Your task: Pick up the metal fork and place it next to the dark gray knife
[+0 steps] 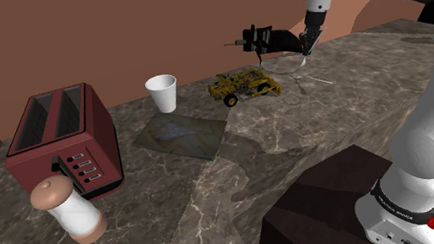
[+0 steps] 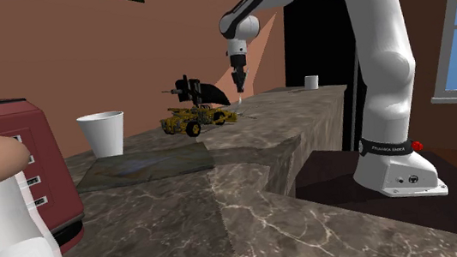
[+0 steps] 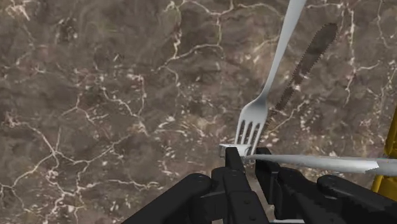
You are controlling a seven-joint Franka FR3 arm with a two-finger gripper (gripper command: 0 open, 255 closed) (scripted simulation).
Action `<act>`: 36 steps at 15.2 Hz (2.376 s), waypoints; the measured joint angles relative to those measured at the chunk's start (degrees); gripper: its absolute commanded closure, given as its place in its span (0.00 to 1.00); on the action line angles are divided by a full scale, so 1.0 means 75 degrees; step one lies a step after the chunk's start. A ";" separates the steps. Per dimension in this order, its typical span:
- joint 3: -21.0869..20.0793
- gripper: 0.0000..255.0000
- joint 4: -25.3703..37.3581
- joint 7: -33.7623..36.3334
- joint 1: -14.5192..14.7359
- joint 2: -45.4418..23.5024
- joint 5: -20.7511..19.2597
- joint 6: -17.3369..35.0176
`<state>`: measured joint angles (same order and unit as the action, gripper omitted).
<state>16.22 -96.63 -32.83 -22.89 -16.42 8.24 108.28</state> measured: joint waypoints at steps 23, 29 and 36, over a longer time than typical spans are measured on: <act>-0.0177 0.00 -0.0542 -0.0059 -0.0035 -0.0226 0.0182 0.1112; -0.0157 0.00 -0.0606 -0.0136 -0.0080 -0.0505 0.0163 0.1014; -0.0110 0.00 -0.0247 -0.0106 -0.0105 -0.0314 0.0081 0.0470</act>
<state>15.39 -98.48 -33.63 -23.68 -18.78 8.85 111.80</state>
